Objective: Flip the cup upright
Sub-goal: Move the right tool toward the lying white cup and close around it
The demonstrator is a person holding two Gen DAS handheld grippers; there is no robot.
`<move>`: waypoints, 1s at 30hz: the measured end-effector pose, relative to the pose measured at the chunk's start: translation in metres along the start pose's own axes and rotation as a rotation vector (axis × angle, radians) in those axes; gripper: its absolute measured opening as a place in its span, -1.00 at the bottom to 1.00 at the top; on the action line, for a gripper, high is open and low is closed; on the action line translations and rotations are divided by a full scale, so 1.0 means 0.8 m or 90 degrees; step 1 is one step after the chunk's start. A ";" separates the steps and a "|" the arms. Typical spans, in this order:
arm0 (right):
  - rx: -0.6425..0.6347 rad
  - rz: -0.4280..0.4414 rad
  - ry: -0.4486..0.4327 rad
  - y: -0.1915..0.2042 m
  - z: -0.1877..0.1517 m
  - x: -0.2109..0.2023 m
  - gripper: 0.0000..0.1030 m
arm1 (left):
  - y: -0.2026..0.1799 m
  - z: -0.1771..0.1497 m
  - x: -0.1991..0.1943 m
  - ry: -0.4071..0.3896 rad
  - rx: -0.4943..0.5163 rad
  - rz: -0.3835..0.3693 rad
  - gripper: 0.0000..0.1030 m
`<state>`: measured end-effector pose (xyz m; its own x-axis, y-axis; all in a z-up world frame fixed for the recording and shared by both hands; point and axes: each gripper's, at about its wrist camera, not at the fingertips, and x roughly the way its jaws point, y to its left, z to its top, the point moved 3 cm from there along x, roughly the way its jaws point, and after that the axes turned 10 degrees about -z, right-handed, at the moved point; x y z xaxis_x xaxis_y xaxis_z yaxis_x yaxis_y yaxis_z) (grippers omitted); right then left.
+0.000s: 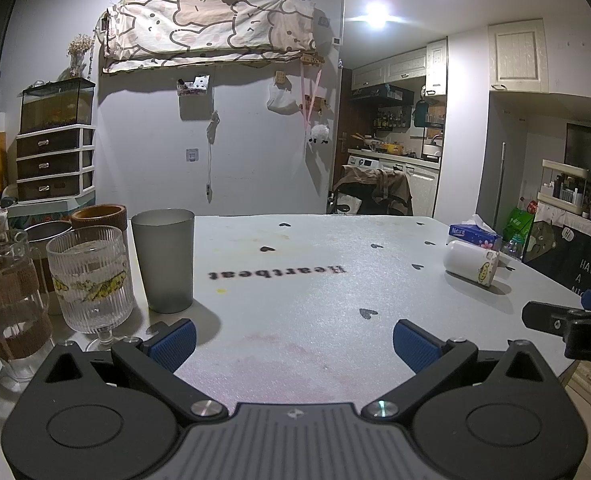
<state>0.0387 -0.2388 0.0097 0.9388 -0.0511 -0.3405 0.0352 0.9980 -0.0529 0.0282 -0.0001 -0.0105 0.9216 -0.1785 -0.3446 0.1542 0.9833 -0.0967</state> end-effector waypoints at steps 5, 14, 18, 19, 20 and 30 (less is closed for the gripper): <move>-0.004 0.009 0.005 0.007 -0.016 0.011 1.00 | 0.000 0.000 0.000 0.000 0.000 0.001 1.00; -0.059 0.009 0.005 -0.024 0.012 0.072 1.00 | -0.007 -0.013 0.000 -0.004 -0.011 0.003 1.00; -0.090 0.001 -0.020 -0.046 0.044 0.121 0.99 | -0.003 -0.016 -0.002 -0.005 -0.015 0.000 1.00; -0.094 -0.003 -0.027 -0.051 0.054 0.135 0.99 | 0.002 -0.015 -0.004 -0.007 -0.017 -0.002 1.00; -0.096 0.000 -0.033 -0.056 0.062 0.147 0.98 | 0.002 -0.016 -0.004 -0.009 -0.019 -0.005 1.00; -0.099 0.059 0.055 -0.090 0.115 0.287 0.80 | 0.011 -0.021 0.004 -0.002 -0.028 -0.002 1.00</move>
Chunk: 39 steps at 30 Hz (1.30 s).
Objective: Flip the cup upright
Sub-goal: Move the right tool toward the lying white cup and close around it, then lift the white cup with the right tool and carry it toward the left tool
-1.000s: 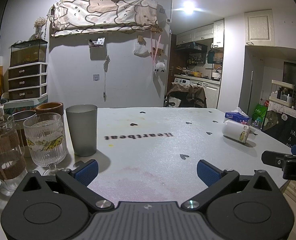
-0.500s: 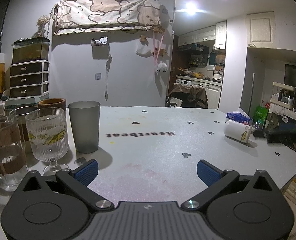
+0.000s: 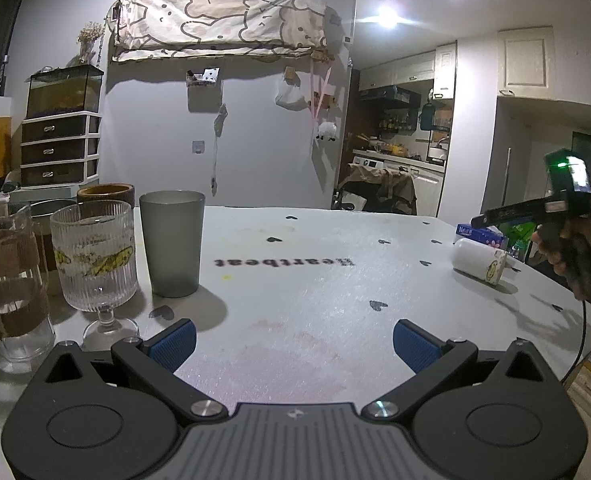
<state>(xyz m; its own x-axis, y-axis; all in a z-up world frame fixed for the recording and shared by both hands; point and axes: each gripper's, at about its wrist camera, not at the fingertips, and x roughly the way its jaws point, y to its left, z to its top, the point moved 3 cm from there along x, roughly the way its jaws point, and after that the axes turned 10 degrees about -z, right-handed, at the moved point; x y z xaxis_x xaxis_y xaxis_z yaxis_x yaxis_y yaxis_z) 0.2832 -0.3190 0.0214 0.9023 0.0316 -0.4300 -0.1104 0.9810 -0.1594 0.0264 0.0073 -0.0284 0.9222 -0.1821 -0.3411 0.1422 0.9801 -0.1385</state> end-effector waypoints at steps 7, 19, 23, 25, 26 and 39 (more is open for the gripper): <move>-0.163 -0.088 0.076 -0.002 -0.017 0.074 0.73 | 0.006 -0.004 0.006 0.012 -0.005 0.007 1.00; -0.209 -0.078 0.136 -0.005 -0.055 0.105 0.49 | 0.011 -0.009 0.012 0.023 -0.014 0.009 1.00; -0.216 -0.081 0.132 0.004 -0.059 0.093 0.45 | 0.012 -0.009 0.013 0.022 -0.019 0.005 1.00; -0.217 -0.055 0.122 0.018 -0.061 0.079 0.43 | 0.013 -0.009 0.013 0.022 -0.023 0.007 1.00; -0.220 -0.040 0.115 0.025 -0.062 0.072 0.43 | 0.014 -0.010 0.012 0.022 -0.025 0.008 1.00; -0.333 0.241 -0.020 0.200 -0.098 -0.073 0.41 | 0.031 -0.012 0.009 0.012 -0.048 0.024 1.00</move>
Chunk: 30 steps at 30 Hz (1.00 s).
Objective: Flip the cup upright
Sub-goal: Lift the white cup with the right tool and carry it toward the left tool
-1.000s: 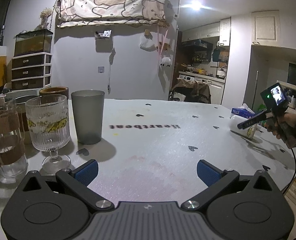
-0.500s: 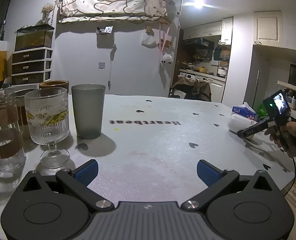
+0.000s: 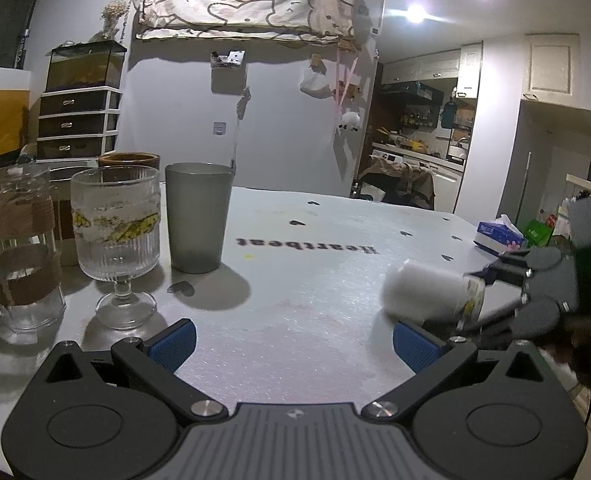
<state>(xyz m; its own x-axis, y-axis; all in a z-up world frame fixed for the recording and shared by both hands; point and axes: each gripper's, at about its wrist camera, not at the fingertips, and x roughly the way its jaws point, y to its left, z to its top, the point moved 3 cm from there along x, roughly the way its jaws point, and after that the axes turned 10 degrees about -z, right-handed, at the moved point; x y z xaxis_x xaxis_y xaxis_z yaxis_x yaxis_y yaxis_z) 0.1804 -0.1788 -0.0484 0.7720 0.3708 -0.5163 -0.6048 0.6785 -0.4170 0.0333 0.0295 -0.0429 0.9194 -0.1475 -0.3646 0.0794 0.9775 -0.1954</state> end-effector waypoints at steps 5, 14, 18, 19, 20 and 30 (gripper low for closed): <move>-0.071 0.059 -0.052 0.069 0.020 -0.028 0.41 | 0.017 0.013 0.017 -0.001 -0.001 0.002 1.00; -0.174 0.106 -0.094 0.117 0.024 -0.068 0.40 | 0.041 0.044 0.113 0.065 0.013 0.007 1.00; -0.204 0.091 -0.101 0.120 0.017 -0.084 0.60 | 0.045 0.034 0.123 0.093 -0.004 -0.036 1.00; -0.205 0.076 -0.101 0.118 0.016 -0.086 0.75 | 0.045 0.033 0.122 0.096 -0.010 -0.048 1.00; -0.205 0.054 -0.102 0.116 0.014 -0.088 0.77 | 0.046 0.032 0.119 0.099 -0.016 -0.058 1.00; -0.116 -0.016 -0.079 0.075 -0.003 -0.092 0.78 | 0.029 0.012 0.086 0.118 -0.018 -0.104 1.00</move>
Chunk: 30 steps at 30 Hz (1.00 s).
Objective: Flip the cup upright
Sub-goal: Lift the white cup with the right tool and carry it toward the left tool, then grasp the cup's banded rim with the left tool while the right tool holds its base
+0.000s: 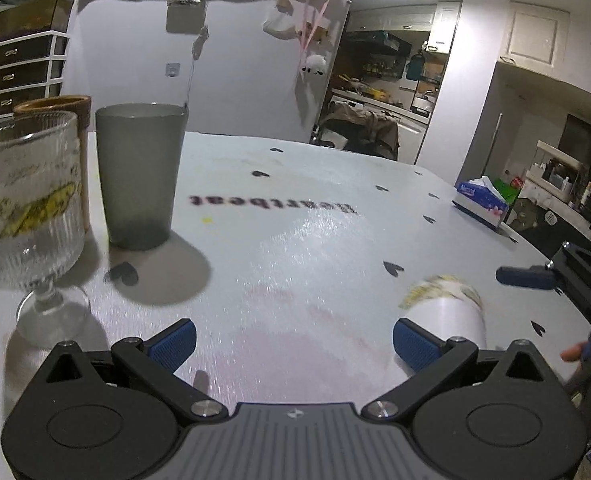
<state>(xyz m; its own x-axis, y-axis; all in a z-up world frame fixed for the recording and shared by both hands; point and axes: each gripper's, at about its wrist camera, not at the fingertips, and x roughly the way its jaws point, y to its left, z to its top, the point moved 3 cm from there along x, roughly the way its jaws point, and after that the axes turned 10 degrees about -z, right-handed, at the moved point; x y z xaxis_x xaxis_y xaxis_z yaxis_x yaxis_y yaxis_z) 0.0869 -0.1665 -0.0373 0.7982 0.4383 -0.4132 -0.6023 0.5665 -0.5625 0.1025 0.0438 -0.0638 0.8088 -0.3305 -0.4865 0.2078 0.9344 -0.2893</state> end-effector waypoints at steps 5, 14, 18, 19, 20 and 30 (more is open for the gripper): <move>0.062 -0.029 0.018 -0.015 -0.005 0.012 0.76 | -0.003 -0.007 -0.003 0.013 -0.022 -0.020 1.00; 0.229 -0.028 0.041 -0.045 -0.011 0.028 0.59 | -0.010 -0.020 -0.009 0.030 -0.049 -0.044 1.00; 0.336 -0.009 0.056 -0.061 -0.012 0.021 0.47 | -0.012 -0.023 -0.013 0.028 -0.054 -0.046 1.00; 0.371 -0.004 0.062 -0.063 -0.011 0.017 0.42 | -0.011 -0.023 -0.014 0.027 -0.056 -0.046 1.00; 0.417 0.008 0.065 -0.066 -0.010 0.010 0.41 | -0.010 -0.023 -0.014 0.027 -0.059 -0.046 1.00; 0.675 0.141 0.113 -0.036 -0.022 -0.008 0.00 | 0.003 0.000 -0.015 0.013 -0.135 -0.072 0.86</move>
<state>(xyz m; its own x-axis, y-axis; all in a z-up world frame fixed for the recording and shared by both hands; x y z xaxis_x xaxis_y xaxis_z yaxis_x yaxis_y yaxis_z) 0.0996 -0.1979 -0.0309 0.6105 0.5461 -0.5737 -0.3698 0.8371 0.4032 0.0936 0.0498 -0.0583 0.7750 -0.4359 -0.4576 0.1740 0.8433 -0.5085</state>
